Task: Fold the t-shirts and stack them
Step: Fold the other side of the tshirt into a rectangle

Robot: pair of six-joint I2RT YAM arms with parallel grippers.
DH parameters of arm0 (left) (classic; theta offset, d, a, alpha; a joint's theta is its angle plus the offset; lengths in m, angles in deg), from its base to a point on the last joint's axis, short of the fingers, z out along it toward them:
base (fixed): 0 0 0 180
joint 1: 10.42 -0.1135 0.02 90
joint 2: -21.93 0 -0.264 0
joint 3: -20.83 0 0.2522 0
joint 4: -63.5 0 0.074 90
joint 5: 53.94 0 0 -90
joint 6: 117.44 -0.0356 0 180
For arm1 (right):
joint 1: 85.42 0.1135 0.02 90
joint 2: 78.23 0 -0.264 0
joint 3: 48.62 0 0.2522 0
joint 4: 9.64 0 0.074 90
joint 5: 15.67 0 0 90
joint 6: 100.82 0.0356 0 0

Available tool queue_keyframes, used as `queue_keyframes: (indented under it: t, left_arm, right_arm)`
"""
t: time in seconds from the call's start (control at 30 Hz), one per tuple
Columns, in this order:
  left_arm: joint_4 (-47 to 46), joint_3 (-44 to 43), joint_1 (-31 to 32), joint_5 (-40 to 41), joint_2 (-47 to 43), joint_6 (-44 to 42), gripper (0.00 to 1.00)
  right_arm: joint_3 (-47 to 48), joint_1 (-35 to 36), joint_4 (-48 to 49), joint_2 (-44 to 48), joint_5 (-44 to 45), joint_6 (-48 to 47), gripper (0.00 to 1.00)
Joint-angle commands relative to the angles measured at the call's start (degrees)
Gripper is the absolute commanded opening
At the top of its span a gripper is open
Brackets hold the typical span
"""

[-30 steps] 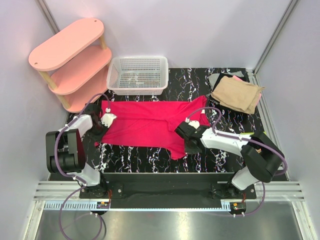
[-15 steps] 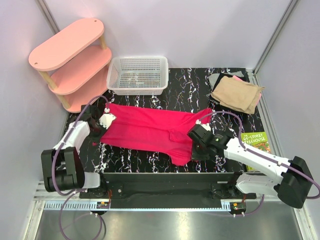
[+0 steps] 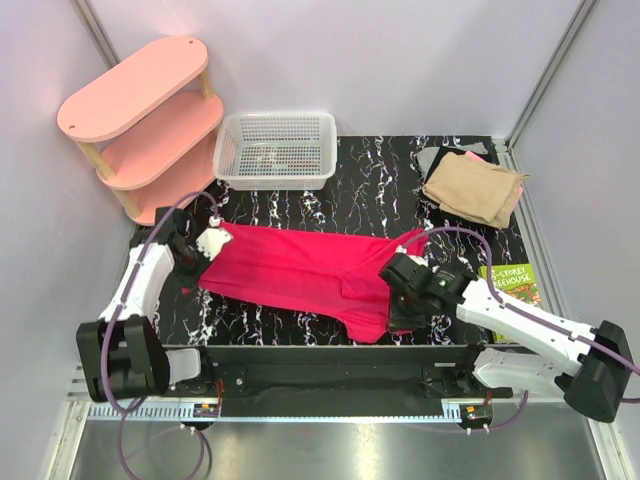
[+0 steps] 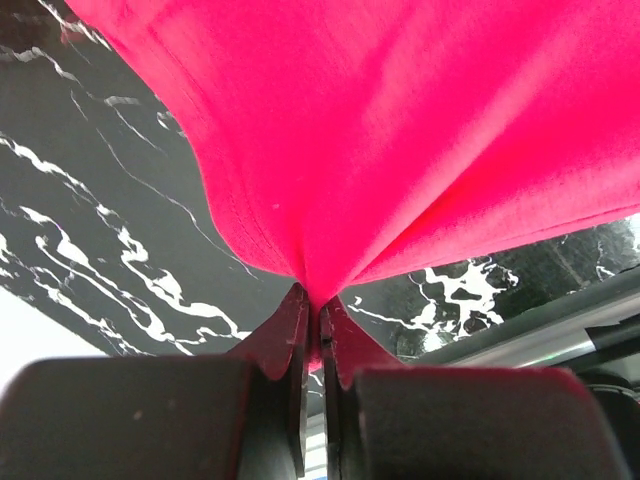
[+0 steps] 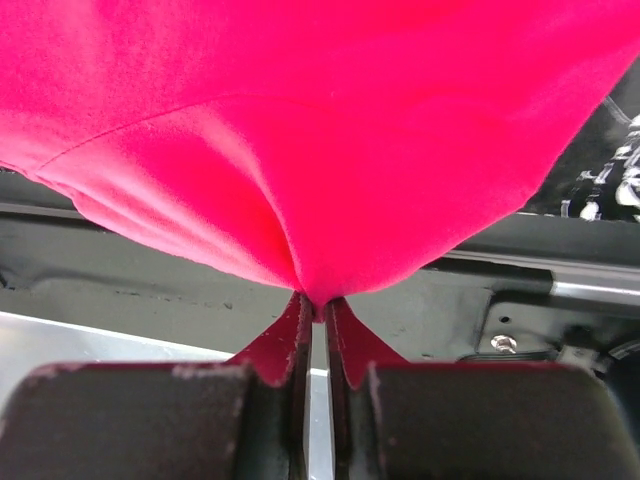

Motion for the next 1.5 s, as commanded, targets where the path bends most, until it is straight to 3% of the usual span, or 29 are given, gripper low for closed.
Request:
queue_keyframes:
  t: [0.0,0.27,0.43,0.53,0.6,0.7,0.77,0.8,0.83,0.87,0.9,1.2,1.33,1.47]
  left_arm:
    - [-1.2,-8.4,-0.2,-2.5,7.4,0.2,0.06]
    - [-1.1,-27.3,0.1,-0.4,26.6,2.6,0.05]
    - [-1.0,-32.6,2.1,2.3,33.4,3.5,0.05]
    - [-1.1,-34.0,3.6,3.0,36.2,4.3,0.21]
    - [-1.2,-35.1,4.6,3.9,37.4,4.8,0.36]
    - [-1.6,-37.4,4.9,4.2,38.9,5.7,0.47]
    - [-2.0,-38.2,5.0,5.1,39.0,5.8,0.48]
    - [-2.2,-38.9,5.1,6.4,38.9,5.9,0.49]
    - [-2.7,-39.3,5.1,6.4,38.6,5.8,0.50]
    - [-3.0,-39.6,5.1,8.7,38.3,5.7,0.52]
    - [-3.0,-39.9,5.1,9.2,37.9,5.6,0.52]
    - [-9.2,-36.7,5.1,18.8,31.8,7.6,0.52]
    - [-9.1,-31.2,6.1,18.5,26.2,9.5,0.52]
    - [-8.8,-20.0,14.7,14.0,16.2,8.9,0.53]
  right_arm:
    - [8.5,-0.7,-3.2,-5.0,4.4,-4.5,0.11]
    - [15.8,-14.4,1.6,-16.6,3.2,-17.1,0.10]
    - [18.0,-20.4,4.9,-22.5,0.9,-22.2,0.09]
    - [18.6,-22.2,6.8,-25.7,0.2,-23.3,0.09]
    - [19.2,-22.9,7.9,-27.3,-0.4,-23.9,0.21]
    - [20.7,-23.4,8.7,-30.2,-0.8,-24.7,0.33]
    - [21.7,-23.9,8.7,-31.7,-0.7,-25.3,0.42]
    - [22.6,-23.9,8.6,-32.4,-0.5,-25.7,0.59]
    - [23.3,-24.3,8.6,-32.7,-0.3,-25.9,0.65]
    - [23.8,-24.5,8.6,-32.9,0.0,-26.1,0.77]
    - [25.0,-24.6,8.4,-33.4,0.4,-26.7,1.00]
    - [32.6,-27.2,3.3,-34.3,8.6,-29.0,1.00]
    - [30.3,-27.0,1.9,-27.7,2.1,-26.5,1.00]
    - [19.5,-26.9,5.7,-18.5,-9.3,-22.9,1.00]
